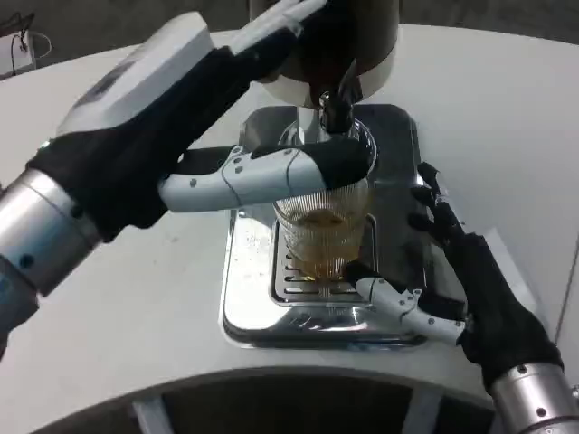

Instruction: Grasp the cup under the faucet to collect the drink, then remove the cup.

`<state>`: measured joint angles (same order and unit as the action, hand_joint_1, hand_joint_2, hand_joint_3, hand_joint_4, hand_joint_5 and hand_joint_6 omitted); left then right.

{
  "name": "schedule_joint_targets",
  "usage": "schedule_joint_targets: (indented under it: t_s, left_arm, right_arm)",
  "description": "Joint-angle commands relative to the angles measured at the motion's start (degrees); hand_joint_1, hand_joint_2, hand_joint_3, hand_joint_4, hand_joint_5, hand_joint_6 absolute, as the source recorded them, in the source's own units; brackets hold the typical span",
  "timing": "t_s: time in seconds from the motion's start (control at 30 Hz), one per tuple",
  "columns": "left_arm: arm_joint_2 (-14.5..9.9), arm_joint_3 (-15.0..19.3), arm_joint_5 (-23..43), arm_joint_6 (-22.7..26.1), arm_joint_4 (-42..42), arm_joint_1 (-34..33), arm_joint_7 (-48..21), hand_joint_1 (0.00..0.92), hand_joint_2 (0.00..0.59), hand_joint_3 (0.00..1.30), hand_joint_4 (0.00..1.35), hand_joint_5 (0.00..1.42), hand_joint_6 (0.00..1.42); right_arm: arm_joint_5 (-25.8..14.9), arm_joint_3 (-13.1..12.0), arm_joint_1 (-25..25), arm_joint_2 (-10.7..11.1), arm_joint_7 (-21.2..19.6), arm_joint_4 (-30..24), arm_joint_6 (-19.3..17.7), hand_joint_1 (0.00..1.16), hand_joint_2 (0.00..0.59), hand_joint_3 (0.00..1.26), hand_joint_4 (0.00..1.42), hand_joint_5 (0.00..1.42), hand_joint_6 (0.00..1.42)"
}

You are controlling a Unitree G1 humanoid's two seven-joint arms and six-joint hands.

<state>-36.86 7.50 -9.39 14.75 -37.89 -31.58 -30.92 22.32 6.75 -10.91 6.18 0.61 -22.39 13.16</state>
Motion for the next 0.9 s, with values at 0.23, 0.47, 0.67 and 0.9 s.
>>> schedule_joint_targets:
  t_s: [0.23, 0.47, 0.67, 0.9]
  left_arm:
    - [-5.1, 10.2, 1.3, 1.2, -7.6, 13.6, -2.7, 0.0, 0.018, 0.08, 0.0, 0.08, 0.19]
    - [-7.1, 16.6, 2.0, 0.3, -8.2, 21.7, -3.8, 0.0, 0.018, 0.08, 0.0, 0.08, 0.19]
    - [-7.7, 20.0, 2.0, -1.8, -6.6, 27.3, -4.0, 0.0, 0.018, 0.08, 0.0, 0.08, 0.19]
    - [-7.9, 22.5, 2.2, -4.1, -4.5, 31.6, -3.8, 0.0, 0.018, 0.08, 0.0, 0.08, 0.19]
  right_arm:
    - [-0.7, 0.9, 1.2, -0.5, -0.1, -0.4, -1.0, 0.72, 0.244, 0.0, 0.05, 0.12, 0.06]
    - [-0.9, 2.2, 0.9, -1.4, -0.6, 1.0, -3.0, 0.72, 0.244, 0.0, 0.05, 0.12, 0.06]
    - [-0.6, 3.3, -0.2, -2.2, -1.0, 1.8, -3.5, 0.72, 0.24, 0.0, 0.04, 0.12, 0.06]
    - [-0.5, 3.7, -2.3, -2.8, -1.8, 3.9, -3.7, 0.73, 0.236, 0.0, 0.04, 0.12, 0.06]
